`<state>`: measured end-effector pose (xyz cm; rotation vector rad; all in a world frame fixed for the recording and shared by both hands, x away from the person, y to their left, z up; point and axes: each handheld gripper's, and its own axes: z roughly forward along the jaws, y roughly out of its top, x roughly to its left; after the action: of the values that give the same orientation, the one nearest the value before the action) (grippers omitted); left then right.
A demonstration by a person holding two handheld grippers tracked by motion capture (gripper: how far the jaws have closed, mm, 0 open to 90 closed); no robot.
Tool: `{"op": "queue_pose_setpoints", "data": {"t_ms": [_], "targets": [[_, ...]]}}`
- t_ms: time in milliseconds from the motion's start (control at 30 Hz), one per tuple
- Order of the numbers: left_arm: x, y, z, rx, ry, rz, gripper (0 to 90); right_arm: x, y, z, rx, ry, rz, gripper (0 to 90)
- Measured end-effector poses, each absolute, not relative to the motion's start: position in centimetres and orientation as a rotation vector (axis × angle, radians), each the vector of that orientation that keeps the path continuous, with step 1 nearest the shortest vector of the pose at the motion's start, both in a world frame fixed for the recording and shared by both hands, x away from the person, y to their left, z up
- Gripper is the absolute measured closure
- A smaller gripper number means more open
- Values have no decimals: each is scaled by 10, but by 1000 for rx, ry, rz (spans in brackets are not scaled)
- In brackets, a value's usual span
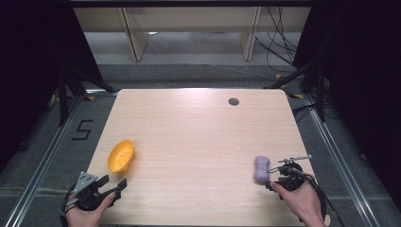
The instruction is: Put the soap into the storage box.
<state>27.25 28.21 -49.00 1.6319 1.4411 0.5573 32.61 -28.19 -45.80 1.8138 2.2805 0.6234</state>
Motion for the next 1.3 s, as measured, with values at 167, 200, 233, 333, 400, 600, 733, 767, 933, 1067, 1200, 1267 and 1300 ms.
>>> {"op": "queue_pose_setpoints", "data": {"t_ms": [167, 200, 233, 333, 400, 600, 733, 767, 933, 1067, 1200, 1267, 1300], "targets": [[272, 281, -491, 1623, 1448, 561, 252, 341, -276, -452, 1851, 2279, 599, 401], [272, 281, -491, 1627, 1449, 558, 252, 345, -274, -450, 1883, 2276, 598, 396], [272, 280, -491, 1622, 1444, 554, 252, 347, -271, -449, 1939, 2266, 585, 395], [272, 279, -492, 1634, 1442, 549, 250, 361, -266, -448, 2008, 2225, 506, 387], [272, 277, -492, 1628, 1434, 544, 250, 367, -265, -448, 2012, 2227, 490, 379], [273, 276, -492, 1637, 1421, 545, 250, 384, -255, -447, 2034, 2219, 428, 366], [272, 277, -492, 1633, 1422, 548, 252, 392, -248, -451, 2062, 2215, 396, 362], [272, 277, -492, 1633, 1422, 547, 251, 393, -248, -451, 2059, 2220, 380, 361], [272, 276, -492, 1632, 1420, 545, 250, 400, -244, -453, 2090, 2190, 369, 361], [272, 276, -492, 1633, 1420, 543, 250, 406, -243, -456, 2133, 2173, 308, 354], [273, 275, -493, 1634, 1415, 536, 251, 408, -241, -458, 2162, 2164, 295, 355], [272, 275, -492, 1647, 1423, 543, 251, 409, -242, -460, 2155, 2173, 302, 355], [272, 275, -492, 1643, 1419, 543, 251, 409, -241, -460, 2168, 2171, 297, 355]]}}
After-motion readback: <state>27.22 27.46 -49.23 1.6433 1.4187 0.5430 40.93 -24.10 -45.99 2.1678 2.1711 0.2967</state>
